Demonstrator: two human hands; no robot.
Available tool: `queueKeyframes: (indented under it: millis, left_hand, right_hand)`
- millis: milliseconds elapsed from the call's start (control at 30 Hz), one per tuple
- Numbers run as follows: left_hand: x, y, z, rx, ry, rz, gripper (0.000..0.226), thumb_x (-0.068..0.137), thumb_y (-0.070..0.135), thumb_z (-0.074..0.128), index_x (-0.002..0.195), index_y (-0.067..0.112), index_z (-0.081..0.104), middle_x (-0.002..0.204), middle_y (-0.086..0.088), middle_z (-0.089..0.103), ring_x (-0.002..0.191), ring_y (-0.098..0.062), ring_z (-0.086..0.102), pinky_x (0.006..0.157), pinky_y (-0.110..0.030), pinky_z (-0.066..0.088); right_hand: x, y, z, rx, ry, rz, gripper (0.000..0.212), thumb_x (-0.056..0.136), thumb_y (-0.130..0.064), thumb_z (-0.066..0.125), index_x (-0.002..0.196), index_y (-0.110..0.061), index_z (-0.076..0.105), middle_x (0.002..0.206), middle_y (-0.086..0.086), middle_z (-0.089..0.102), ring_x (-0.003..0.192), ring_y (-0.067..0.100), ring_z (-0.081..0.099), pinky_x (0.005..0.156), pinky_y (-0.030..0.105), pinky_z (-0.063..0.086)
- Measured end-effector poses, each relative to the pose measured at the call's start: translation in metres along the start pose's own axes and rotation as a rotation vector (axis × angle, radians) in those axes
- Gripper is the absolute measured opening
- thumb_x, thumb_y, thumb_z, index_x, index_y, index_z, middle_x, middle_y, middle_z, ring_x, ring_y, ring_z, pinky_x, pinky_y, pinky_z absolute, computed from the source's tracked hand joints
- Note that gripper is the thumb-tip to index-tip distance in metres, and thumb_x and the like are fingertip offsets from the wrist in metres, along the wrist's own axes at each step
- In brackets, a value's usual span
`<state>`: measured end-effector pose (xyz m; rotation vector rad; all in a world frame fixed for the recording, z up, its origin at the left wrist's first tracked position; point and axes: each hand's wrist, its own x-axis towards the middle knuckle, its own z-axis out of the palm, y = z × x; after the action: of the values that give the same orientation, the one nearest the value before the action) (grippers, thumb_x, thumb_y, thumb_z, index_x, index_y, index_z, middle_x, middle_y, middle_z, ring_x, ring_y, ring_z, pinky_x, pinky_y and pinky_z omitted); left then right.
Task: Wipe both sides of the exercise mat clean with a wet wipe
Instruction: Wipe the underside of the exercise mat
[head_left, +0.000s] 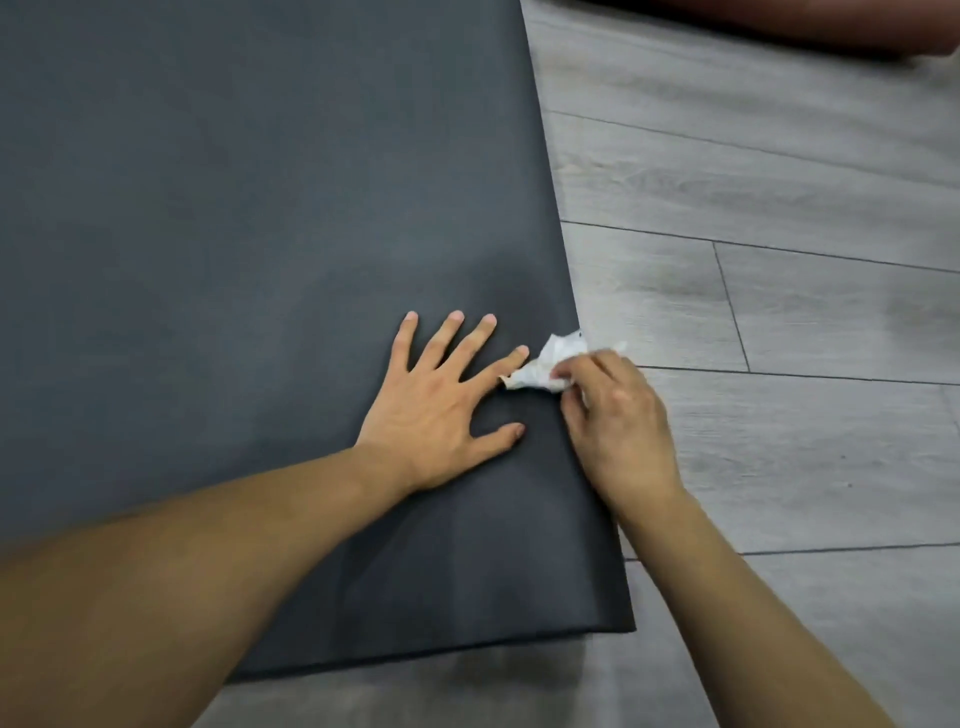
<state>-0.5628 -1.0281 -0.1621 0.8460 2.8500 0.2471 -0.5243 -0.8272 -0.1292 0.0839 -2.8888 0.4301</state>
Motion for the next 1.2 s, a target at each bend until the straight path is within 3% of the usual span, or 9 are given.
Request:
queueKeyframes:
  millis: [200,333,433,533,700,800,967,1100,1200]
  left_hand:
    - [0.001,-0.002,0.004,-0.006,0.052,0.028,0.077,0.093,0.081,0.023,0.162,0.047,0.015,0.173,0.002,0.011,0.160,-0.029,0.009,0.124,-0.064,0.004]
    - [0.003,-0.001,0.004,-0.010,0.056,0.028,0.076,0.093,0.081,0.026,0.161,0.047,0.019,0.173,0.002,0.014,0.159,-0.029,0.012,0.124,-0.064,0.007]
    - [0.002,-0.002,0.002,-0.018,0.028,0.024,0.076,0.093,0.081,0.026,0.161,0.047,0.017,0.173,0.003,0.011,0.160,-0.029,0.009,0.124,-0.064,0.006]
    - [0.001,-0.001,-0.002,-0.034,0.019,0.028,0.075,0.094,0.079,0.029,0.161,0.046,0.023,0.172,0.002,0.015,0.159,-0.029,0.011,0.124,-0.064,0.008]
    - [0.025,-0.021,-0.018,-0.045,0.178,0.010,0.058,0.096,0.062,0.043,0.143,0.030,0.055,0.155,-0.001,0.047,0.135,-0.029,0.051,0.109,-0.053,0.034]
    - [0.076,-0.062,-0.032,0.029,0.232,-0.006,0.063,0.095,0.061,0.042,0.151,0.033,0.045,0.159,-0.006,0.040,0.137,-0.033,0.045,0.110,-0.054,0.034]
    - [0.156,-0.135,-0.055,0.053,0.141,-0.079,0.077,0.088,0.080,0.025,0.160,0.051,0.017,0.171,-0.003,0.017,0.155,-0.034,0.019,0.123,-0.063,0.012]
    - [0.174,-0.150,-0.045,0.068,0.076,-0.077,0.077,0.085,0.088,0.009,0.156,0.061,-0.003,0.173,0.006,0.002,0.160,-0.025,0.002,0.124,-0.062,-0.002]
    - [0.177,-0.150,-0.042,0.079,0.060,-0.074,0.077,0.085,0.088,0.009,0.156,0.060,-0.004,0.173,0.008,-0.001,0.160,-0.025,0.000,0.123,-0.063,-0.002]
  right_hand:
    - [0.141,0.014,0.037,0.007,0.044,0.044,0.016,0.083,-0.005,0.057,0.095,-0.012,0.065,0.095,0.010,0.061,0.087,0.029,0.059,0.068,0.032,0.038]
    - [0.198,0.015,0.043,-0.037,-0.077,0.099,0.024,0.086,-0.007,0.052,0.101,-0.017,0.068,0.106,0.008,0.064,0.098,0.029,0.058,0.072,0.027,0.033]
    - [0.176,0.018,0.030,0.040,-0.152,0.113,0.022,0.085,-0.012,0.055,0.100,-0.022,0.069,0.106,0.005,0.066,0.101,0.028,0.060,0.082,0.035,0.047]
    - [0.104,0.013,0.008,0.095,-0.205,0.081,0.020,0.084,-0.011,0.060,0.100,-0.021,0.067,0.099,0.005,0.062,0.091,0.028,0.061,0.080,0.041,0.050]
    - [0.001,0.004,-0.020,0.185,-0.211,0.126,0.026,0.082,-0.007,0.067,0.096,-0.029,0.067,0.099,-0.016,0.054,0.093,0.005,0.056,0.079,0.019,0.044]
    - [0.009,0.009,-0.009,0.160,-0.166,0.089,0.026,0.082,-0.004,0.069,0.096,-0.026,0.067,0.099,-0.016,0.057,0.091,0.005,0.058,0.076,0.019,0.046]
    - [0.078,0.015,0.020,0.148,-0.049,0.019,0.020,0.084,-0.005,0.069,0.097,-0.020,0.068,0.097,-0.010,0.061,0.089,0.012,0.061,0.075,0.026,0.049]
    - [0.152,0.017,0.045,0.128,0.036,0.037,0.017,0.084,-0.007,0.066,0.095,-0.019,0.069,0.094,-0.006,0.063,0.084,0.016,0.061,0.070,0.026,0.047]
    - [0.206,0.020,0.067,0.117,0.077,0.060,0.016,0.083,-0.007,0.062,0.092,-0.019,0.069,0.091,-0.003,0.062,0.083,0.018,0.059,0.070,0.025,0.042]
